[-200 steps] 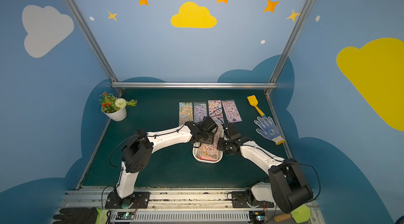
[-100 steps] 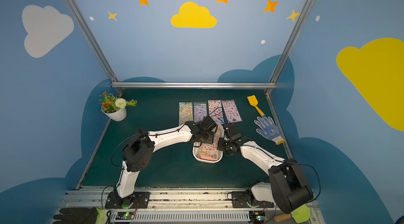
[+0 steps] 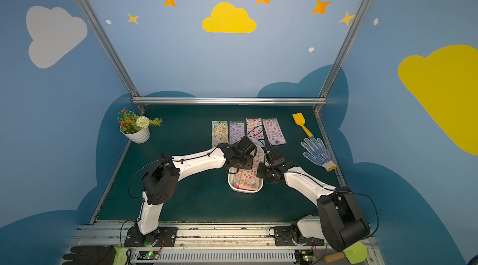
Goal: Take the stickers out of the storage box
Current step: Pick up the sticker from the storage box.
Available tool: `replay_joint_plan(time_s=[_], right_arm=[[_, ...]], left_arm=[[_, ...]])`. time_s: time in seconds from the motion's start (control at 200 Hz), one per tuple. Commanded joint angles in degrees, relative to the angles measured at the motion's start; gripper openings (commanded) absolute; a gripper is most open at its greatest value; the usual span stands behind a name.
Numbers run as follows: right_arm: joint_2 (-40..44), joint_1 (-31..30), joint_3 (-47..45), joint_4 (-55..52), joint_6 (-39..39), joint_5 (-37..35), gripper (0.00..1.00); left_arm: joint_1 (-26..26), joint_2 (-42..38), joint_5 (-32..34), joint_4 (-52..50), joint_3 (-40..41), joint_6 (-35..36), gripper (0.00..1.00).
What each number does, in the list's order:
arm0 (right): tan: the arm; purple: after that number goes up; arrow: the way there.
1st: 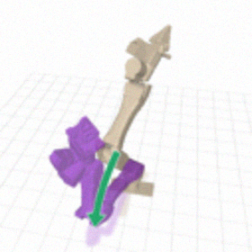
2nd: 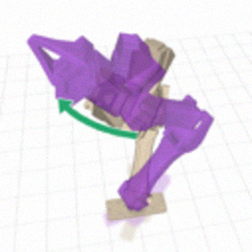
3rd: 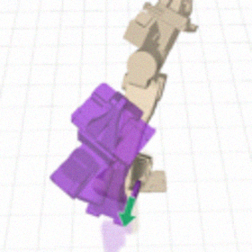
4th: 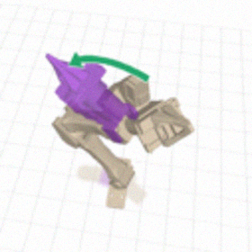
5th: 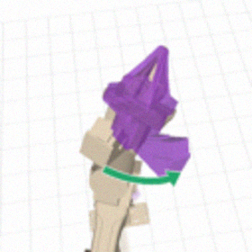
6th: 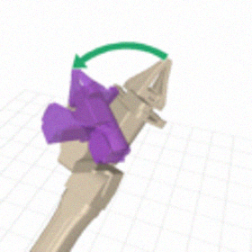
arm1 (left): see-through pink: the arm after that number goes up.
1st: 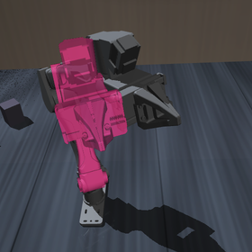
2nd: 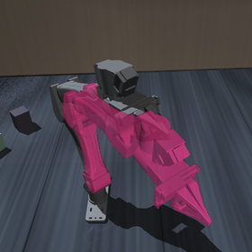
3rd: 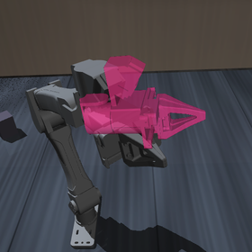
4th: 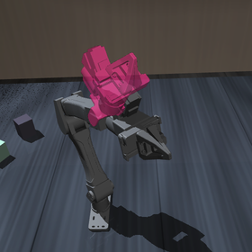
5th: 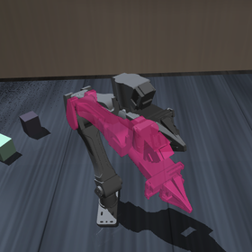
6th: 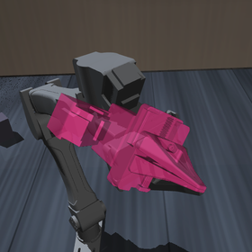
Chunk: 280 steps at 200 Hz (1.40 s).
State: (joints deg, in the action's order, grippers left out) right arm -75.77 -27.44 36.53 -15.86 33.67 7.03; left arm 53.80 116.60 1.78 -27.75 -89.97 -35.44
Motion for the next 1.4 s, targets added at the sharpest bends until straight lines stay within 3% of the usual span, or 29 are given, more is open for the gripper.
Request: replay_joint_plan(time_s=[0.0, 0.37, 0.716, 1.141, 1.397], right_arm=[[-1.0, 0.0, -0.4, 1.8, -0.2, 1.1, 0.0], [-1.4, 0.0, -0.4, 1.9, -0.3, 1.3, 0.0], [-2.0, 0.0, -0.4, 2.4, -0.3, 1.8, 0.0], [-2.3, 0.0, -0.3, 2.7, -0.3, 2.4, 0.0], [-3.0, 0.0, -0.3, 2.7, -0.6, 2.6, 0.0]], left_arm=[[0.6, -3.6, -0.4, 1.0, 0.5, -0.2, 0.32], [0.5, -7.2, 0.2, 2.2, 3.2, -0.8, 0.27], [-1.0, -8.7, -5.3, 8.9, 8.3, -2.9, 0.2], [-3.7, -13.6, -7.8, 15.4, 15.7, -4.4, 0.04], [-4.0, -15.1, -7.7, 14.9, 15.9, -3.5, 0.04]])
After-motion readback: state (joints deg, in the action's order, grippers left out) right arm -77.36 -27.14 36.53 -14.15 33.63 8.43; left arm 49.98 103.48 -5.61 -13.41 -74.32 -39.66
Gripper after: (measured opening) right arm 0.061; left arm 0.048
